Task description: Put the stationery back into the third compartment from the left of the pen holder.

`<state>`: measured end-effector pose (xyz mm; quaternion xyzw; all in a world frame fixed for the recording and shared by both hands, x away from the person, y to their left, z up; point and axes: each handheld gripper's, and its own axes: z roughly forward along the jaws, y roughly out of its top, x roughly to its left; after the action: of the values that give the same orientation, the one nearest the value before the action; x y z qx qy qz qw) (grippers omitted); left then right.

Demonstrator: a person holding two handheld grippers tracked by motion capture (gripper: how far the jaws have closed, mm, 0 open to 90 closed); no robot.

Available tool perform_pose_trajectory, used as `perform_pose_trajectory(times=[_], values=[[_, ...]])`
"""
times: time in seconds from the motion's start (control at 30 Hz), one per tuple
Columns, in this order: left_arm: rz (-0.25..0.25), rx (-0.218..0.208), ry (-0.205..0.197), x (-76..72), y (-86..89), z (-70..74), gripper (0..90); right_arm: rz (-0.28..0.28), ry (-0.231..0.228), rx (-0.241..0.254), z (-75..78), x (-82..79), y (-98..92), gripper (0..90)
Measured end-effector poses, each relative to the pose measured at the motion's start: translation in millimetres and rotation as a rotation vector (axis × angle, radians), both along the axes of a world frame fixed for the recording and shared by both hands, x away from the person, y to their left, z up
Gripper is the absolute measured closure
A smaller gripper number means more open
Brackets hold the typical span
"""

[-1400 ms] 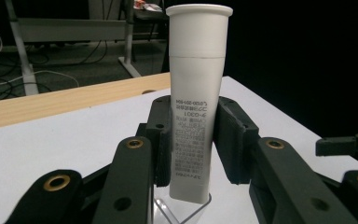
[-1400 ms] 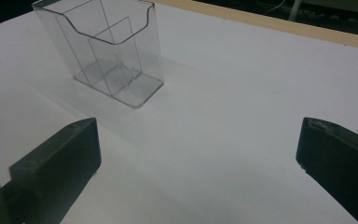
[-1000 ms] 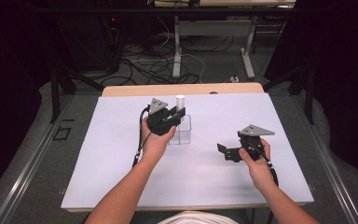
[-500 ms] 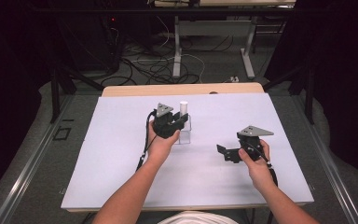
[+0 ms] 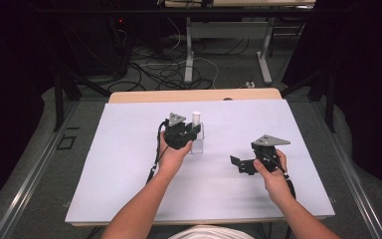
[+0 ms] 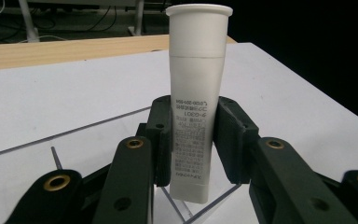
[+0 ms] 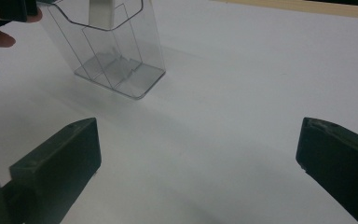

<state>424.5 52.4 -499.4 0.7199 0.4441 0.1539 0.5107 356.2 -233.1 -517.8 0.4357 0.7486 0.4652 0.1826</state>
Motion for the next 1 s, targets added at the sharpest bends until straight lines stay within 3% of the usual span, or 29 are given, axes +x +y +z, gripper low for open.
perform_pose_trajectory(times=[0.63,0.77,1.0], values=[[-0.002,0.031,0.003,-1.5,-2.4,-1.8,68.1,0.021,0.015,-0.002,-2.0,-0.7,3.2,0.0],[0.010,0.034,-0.039,-6.6,-0.2,5.0,49.3,0.020,0.014,0.000,-2.2,-0.7,3.2,0.0],[0.008,0.016,-0.070,-12.3,14.3,18.6,38.5,0.008,0.015,0.008,-1.3,-0.4,1.4,0.0]])
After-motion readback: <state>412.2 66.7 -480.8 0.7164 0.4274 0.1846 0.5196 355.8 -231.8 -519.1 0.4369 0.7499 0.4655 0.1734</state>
